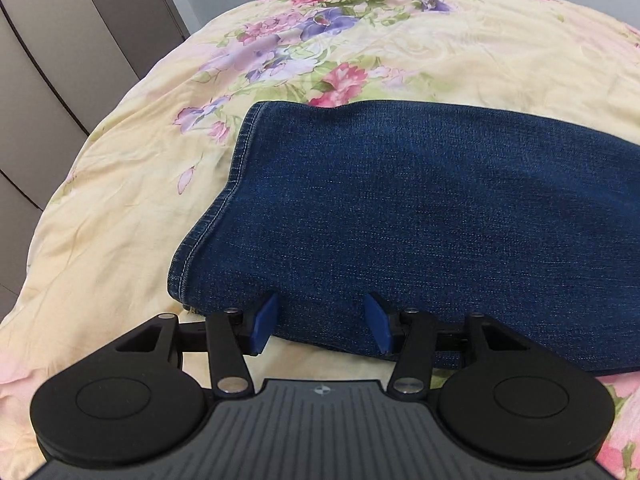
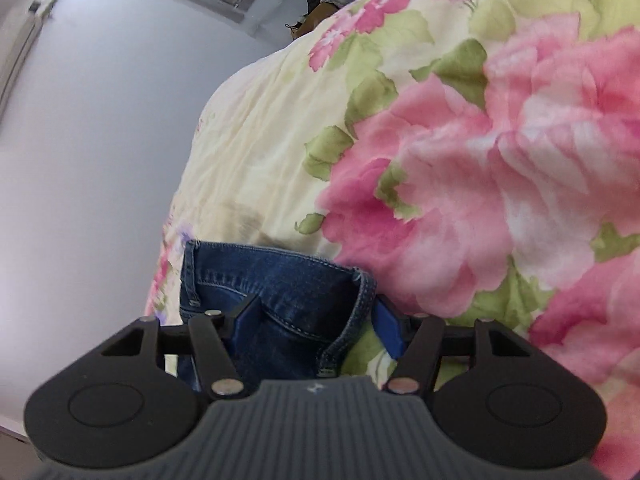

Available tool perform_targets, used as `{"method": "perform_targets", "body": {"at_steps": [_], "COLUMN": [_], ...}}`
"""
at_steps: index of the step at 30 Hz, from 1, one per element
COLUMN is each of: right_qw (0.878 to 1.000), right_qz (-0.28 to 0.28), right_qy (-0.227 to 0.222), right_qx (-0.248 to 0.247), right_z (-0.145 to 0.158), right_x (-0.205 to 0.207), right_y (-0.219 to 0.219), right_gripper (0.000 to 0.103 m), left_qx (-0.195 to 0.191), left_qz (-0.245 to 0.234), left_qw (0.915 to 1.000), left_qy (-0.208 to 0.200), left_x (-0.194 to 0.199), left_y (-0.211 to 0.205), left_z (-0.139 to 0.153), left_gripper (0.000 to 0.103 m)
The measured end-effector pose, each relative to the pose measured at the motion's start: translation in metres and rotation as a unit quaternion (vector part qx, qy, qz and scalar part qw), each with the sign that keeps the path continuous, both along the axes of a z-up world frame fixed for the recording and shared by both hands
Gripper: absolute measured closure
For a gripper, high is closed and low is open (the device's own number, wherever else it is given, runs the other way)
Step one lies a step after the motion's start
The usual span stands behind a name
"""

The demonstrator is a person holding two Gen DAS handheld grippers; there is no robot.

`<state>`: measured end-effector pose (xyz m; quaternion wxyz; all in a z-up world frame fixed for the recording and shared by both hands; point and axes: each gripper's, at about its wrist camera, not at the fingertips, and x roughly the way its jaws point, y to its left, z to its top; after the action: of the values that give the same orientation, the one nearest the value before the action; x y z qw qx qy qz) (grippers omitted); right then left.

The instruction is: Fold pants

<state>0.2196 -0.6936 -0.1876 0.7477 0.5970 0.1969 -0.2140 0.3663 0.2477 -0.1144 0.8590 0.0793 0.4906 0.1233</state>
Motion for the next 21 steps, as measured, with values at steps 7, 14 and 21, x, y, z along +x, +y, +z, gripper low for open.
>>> {"method": "perform_targets", "body": {"at_steps": [7,14,21], "right_qw": [0.979,0.939,0.886], "right_qz": [0.094,0.156,0.171], "right_qy": [0.042,0.177,0.235], "right_qx": [-0.175,-0.251,-0.361], "right_z": [0.060,0.043,0.080], "right_x": [0.036,0.075,0.078], "right_y": [0.000,0.001,0.016], "right_gripper": [0.100,0.102,0.065], "left_qx": [0.025,0.025,0.023], "left_qz": [-0.005,-0.008,-0.021], "left_qw": [0.9996,0.9996,0.9995], "left_qy": [0.009,0.010,0.009], "left_x": [0.003,0.002,0.003], "left_y": [-0.008,-0.008,-0.008], "left_z": [-0.006,-0.007,-0.007], "left_gripper": [0.044,0.044,0.044]}}
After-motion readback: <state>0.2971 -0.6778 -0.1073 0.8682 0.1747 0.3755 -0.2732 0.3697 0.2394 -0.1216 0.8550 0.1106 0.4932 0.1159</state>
